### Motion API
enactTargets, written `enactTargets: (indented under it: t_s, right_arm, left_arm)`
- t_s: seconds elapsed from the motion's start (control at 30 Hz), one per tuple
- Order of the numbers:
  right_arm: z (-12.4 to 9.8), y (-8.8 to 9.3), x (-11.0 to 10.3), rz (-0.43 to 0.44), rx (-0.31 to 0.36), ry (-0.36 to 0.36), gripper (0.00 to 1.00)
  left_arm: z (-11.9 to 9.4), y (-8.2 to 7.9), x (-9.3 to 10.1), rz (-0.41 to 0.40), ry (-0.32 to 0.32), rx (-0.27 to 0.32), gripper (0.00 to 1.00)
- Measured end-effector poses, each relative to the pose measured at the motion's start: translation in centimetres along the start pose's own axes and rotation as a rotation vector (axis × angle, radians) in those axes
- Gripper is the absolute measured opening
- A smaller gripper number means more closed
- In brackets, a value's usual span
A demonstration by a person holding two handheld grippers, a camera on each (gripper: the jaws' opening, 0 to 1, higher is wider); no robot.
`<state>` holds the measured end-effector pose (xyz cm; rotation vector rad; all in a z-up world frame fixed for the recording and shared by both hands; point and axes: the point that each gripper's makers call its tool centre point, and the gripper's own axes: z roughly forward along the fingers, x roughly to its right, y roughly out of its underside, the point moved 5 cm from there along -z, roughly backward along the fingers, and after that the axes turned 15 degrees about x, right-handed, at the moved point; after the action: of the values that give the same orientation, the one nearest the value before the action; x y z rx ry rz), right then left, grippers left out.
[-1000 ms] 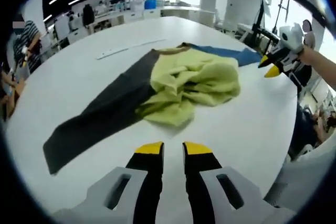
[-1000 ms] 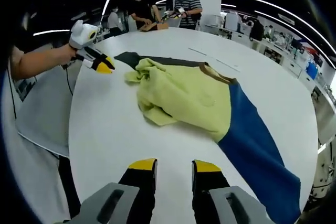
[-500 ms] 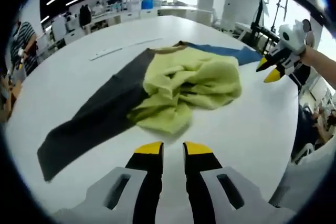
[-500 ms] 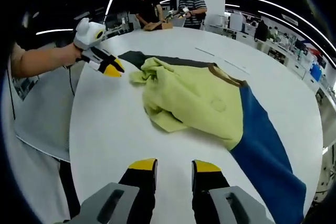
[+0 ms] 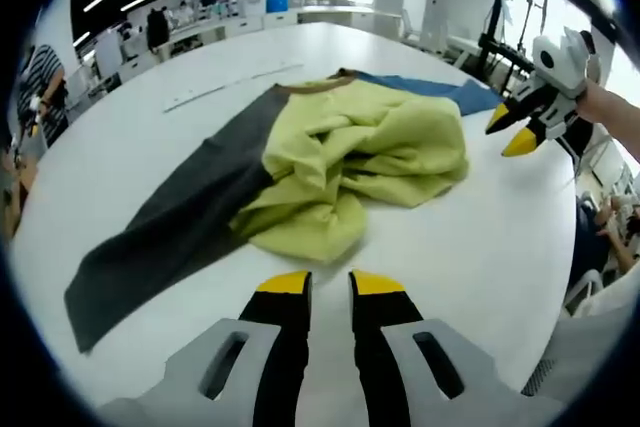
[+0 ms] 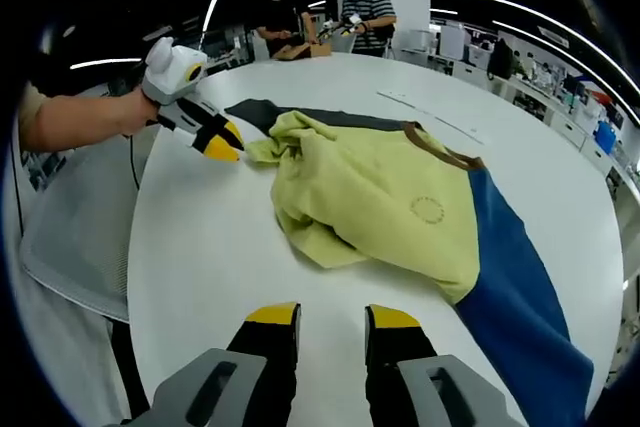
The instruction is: Fold the garment on the visible template until the final outline fits inside the template.
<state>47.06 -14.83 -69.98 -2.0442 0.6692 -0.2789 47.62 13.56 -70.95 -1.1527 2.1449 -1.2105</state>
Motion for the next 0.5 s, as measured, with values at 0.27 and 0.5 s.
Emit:
enactTargets:
  t_s: [0.27,0.5]
  right_arm:
    - [1.5,-0.6,0.5,0.016,0.022,0.005,0.21]
    - [2.6,-0.9,1.2,0.03,0.036,0.012,0.18]
  left_arm:
    - [0.5,-0.3,-0.2,-0.001,-0.008,0.01,0.11]
    - [1.0,-0.4,-0.2,-0.004,-0.007,0.013,0.11]
